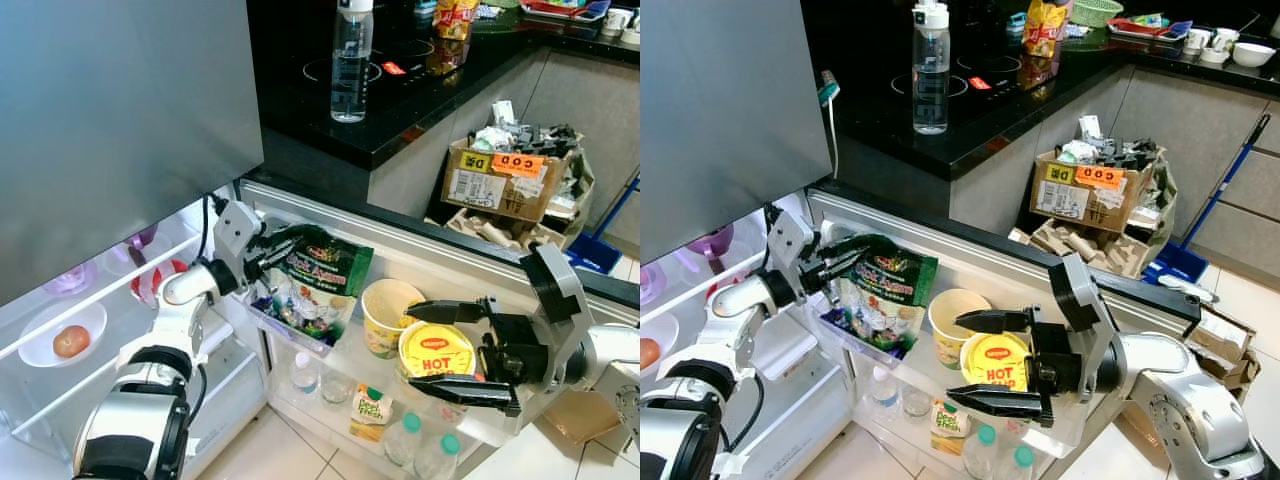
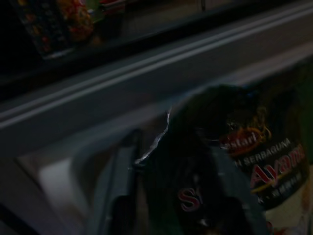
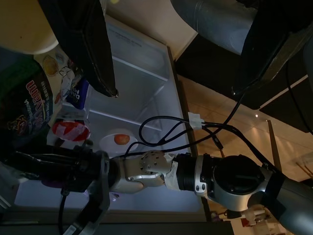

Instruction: Restocking fridge

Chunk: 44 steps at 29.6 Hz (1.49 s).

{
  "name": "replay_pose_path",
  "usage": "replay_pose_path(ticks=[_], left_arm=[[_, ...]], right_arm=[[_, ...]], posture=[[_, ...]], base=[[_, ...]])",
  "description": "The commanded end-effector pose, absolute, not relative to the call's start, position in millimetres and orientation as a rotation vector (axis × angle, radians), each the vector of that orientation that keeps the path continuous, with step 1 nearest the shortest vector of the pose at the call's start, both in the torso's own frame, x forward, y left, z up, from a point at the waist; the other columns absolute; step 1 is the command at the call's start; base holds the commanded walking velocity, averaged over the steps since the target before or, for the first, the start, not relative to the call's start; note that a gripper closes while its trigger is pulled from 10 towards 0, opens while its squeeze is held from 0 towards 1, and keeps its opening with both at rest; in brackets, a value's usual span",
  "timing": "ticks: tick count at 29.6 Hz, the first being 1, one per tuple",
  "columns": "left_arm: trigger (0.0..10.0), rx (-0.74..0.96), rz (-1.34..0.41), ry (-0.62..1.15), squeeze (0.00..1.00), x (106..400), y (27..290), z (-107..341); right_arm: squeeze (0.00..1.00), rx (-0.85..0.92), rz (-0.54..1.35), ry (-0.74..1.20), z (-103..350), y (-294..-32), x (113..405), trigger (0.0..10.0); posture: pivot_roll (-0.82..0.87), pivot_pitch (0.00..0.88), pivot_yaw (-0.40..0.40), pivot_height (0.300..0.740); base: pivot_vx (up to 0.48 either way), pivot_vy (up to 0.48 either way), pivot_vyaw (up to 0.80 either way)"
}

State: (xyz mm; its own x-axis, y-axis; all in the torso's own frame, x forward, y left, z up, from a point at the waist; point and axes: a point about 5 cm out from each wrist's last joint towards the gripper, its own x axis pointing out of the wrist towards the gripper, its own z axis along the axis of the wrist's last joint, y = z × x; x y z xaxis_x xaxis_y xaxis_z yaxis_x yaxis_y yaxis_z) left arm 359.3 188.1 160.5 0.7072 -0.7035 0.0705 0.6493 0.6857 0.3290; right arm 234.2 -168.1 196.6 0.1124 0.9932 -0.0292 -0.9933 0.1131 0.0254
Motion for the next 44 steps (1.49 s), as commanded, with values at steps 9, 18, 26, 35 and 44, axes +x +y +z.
replay_pose_path(ticks=[9, 18, 26, 35, 44], left_arm=[[10.0, 0.257, -0.722, -0.514, 1.00, 362.1, 214.2, 237.5], [10.0, 0.226, -0.912, -0.576, 0.00, 345.4, 217.1, 260.2], [10.0, 0.057, -1.368, -0.369, 0.00, 299.4, 216.8, 226.3], [10.0, -0.140, -1.524, -0.093, 0.00, 263.1, 222.3, 175.3], [10.0, -0.250, -1.438, 0.337, 0.00, 236.9, 230.3, 88.0]], right_arm=[[0.00, -0.006, 1.458, 0.034, 198.1, -168.2, 235.4, 10.0], [0.00, -0.006, 1.459, 0.034, 197.6, -168.7, 235.5, 10.0], [0.00, -0.003, 1.462, 0.035, 196.8, -168.8, 235.7, 10.0], [0.00, 0.001, 1.472, 0.033, 197.8, -169.2, 236.8, 10.0], [0.00, 0.006, 1.470, 0.035, 195.4, -168.4, 237.5, 10.0]], posture=[[-0.11, 0.000, -0.018, 0.740], [-0.10, 0.000, -0.017, 0.740], [-0.09, 0.000, -0.015, 0.740], [-0.08, 0.000, -0.014, 0.740], [-0.07, 0.000, -0.012, 0.740]], base=[[0.000, 0.000, 0.00], [0.000, 0.000, 0.00], [0.000, 0.000, 0.00], [0.000, 0.000, 0.00], [0.000, 0.000, 0.00]])
